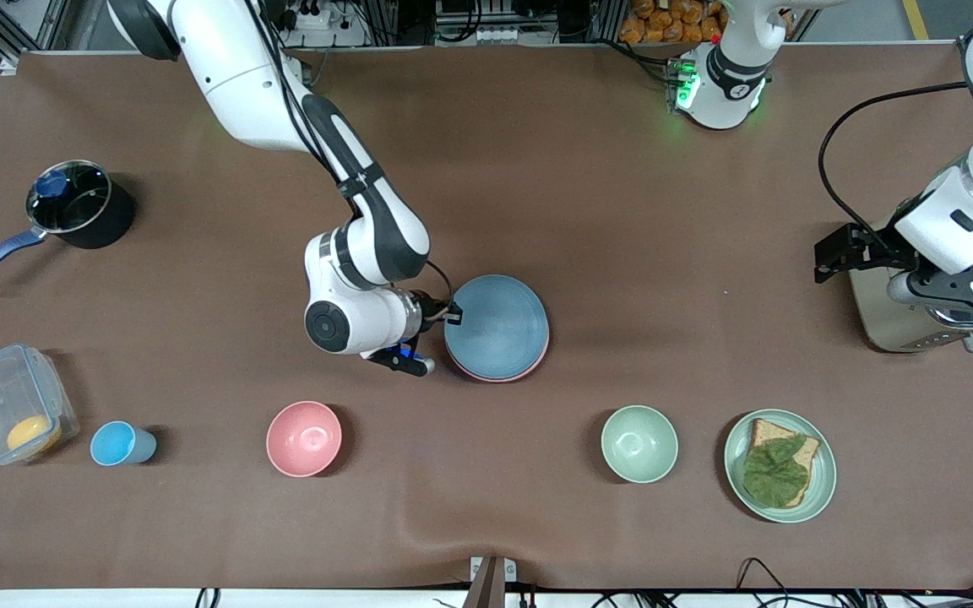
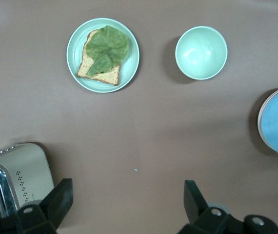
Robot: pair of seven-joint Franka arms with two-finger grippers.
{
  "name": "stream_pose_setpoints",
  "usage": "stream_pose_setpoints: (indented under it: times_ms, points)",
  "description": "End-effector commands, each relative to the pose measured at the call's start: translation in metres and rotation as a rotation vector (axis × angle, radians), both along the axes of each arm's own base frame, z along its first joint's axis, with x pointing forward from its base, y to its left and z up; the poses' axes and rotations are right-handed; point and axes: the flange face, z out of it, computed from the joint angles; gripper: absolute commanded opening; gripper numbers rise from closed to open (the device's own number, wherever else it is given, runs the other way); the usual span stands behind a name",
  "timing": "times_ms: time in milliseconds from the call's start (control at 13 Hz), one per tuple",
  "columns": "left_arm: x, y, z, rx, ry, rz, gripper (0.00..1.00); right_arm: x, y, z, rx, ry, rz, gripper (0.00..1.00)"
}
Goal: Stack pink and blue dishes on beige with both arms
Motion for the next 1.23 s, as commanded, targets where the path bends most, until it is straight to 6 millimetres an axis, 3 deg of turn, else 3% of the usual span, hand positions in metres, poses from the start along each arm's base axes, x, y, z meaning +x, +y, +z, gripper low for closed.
stream_pose_setpoints:
  times_ms: [0, 77, 154, 308, 462, 692, 769, 923, 1000, 1154]
  points:
    - [-0.028, 0.015, 0.016, 0.01, -0.022, -0.001, 1.0, 0.01, 0.005, 0.009, 0.036, -0.012, -0.02, 1.0]
    - [-0.043, 0.015, 0.022, 0.015, -0.024, -0.006, 1.0, 0.017, 0.004, 0.02, 0.048, -0.03, -0.022, 1.0]
    - [-0.043, 0.027, 0.018, 0.019, -0.013, 0.014, 1.0, 0.023, 0.0, 0.031, 0.057, -0.039, -0.025, 1.0]
    - [-0.035, 0.036, 0.011, 0.013, -0.002, 0.033, 1.0, 0.04, -0.033, 0.048, 0.056, -0.038, -0.04, 1.0]
    - [-0.035, 0.037, 0.011, 0.012, -0.002, 0.033, 1.0, 0.054, -0.08, 0.06, 0.018, -0.017, -0.027, 1.0]
    - [-0.035, 0.037, 0.012, 0.012, -0.003, 0.035, 1.0, 0.077, -0.16, 0.118, -0.168, -0.158, 0.08, 1.0]
    - [-0.035, 0.037, 0.012, 0.012, -0.003, 0.035, 1.0, 0.076, -0.181, 0.126, -0.192, -0.143, 0.13, 1.0]
    - [-0.032, 0.037, 0.007, 0.009, 0.006, 0.038, 1.0, 0.084, -0.246, 0.15, -0.198, -0.148, 0.155, 1.0]
    - [-0.03, 0.036, 0.014, 0.008, -0.009, 0.038, 1.0, 0.086, -0.276, 0.16, -0.223, -0.159, 0.184, 1.0]
    - [-0.026, 0.035, 0.011, 0.008, -0.006, 0.033, 1.0, 0.083, -0.322, 0.181, -0.265, -0.167, 0.232, 1.0]
